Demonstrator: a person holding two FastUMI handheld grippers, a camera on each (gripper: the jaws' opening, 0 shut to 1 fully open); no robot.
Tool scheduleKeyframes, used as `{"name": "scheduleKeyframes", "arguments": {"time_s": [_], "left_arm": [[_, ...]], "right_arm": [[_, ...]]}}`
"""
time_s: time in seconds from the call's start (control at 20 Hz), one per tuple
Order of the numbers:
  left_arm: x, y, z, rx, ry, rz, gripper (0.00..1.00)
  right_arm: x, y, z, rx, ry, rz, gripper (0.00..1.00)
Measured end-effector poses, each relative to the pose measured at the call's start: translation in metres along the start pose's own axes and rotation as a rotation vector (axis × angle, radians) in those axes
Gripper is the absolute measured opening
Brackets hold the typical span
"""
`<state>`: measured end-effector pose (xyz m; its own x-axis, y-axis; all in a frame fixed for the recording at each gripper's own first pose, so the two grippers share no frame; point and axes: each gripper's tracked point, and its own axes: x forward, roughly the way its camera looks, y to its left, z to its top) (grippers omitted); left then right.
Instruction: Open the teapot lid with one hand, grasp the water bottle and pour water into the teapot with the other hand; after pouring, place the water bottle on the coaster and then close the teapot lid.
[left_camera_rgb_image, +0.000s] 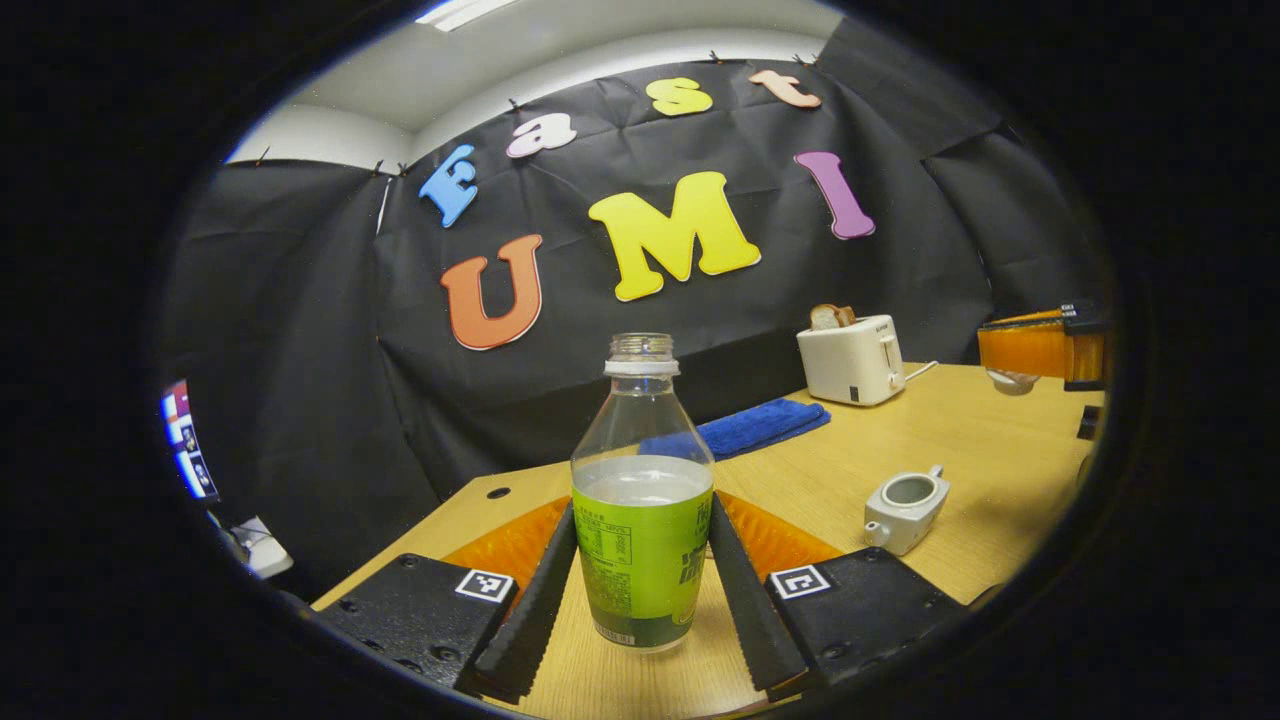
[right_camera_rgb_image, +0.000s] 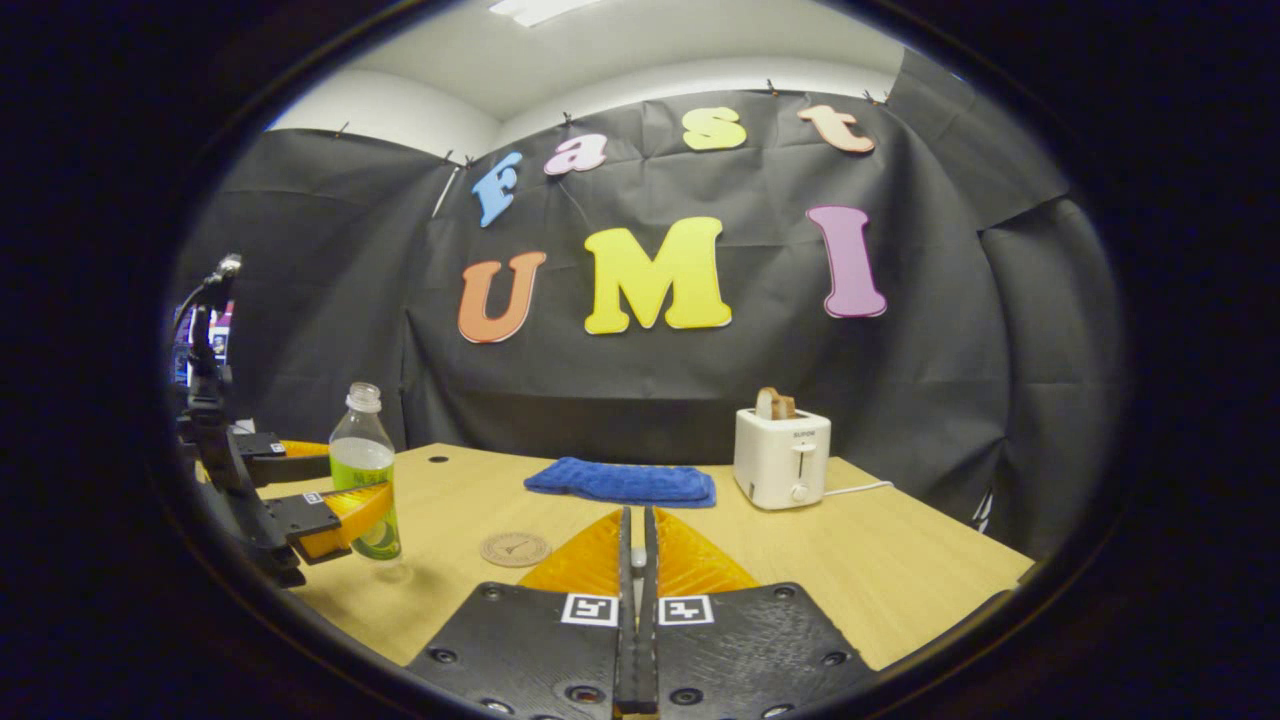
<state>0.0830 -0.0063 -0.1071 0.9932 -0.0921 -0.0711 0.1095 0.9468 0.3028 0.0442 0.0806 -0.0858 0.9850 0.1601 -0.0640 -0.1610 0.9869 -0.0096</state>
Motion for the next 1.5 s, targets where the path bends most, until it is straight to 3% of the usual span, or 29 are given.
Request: {"name": "scheduleKeyframes", "arguments": {"time_s": [0.4,0.8,1.1,1.5], "left_arm": [[0.001,-0.014,-0.020,0.233,0.126,0.030,0.78],[0.011,-0.046,-0.032,0.677,0.202,-0.036,0.77],[0.011,-0.053,-0.025,0.875,0.236,-0.037,0.77],[0.000,-0.071,-0.009,1.220,0.240,-0.068,0.77]], "right_arm": [[-0.001,-0.012,-0.003,-0.030,0.051,-0.004,0.00],[-0.012,-0.048,0.016,-0.039,0.042,-0.044,0.00],[-0.019,-0.087,0.031,-0.030,0.019,-0.108,0.00],[-0.024,-0.108,0.037,-0.029,0.004,-0.157,0.00]]}}
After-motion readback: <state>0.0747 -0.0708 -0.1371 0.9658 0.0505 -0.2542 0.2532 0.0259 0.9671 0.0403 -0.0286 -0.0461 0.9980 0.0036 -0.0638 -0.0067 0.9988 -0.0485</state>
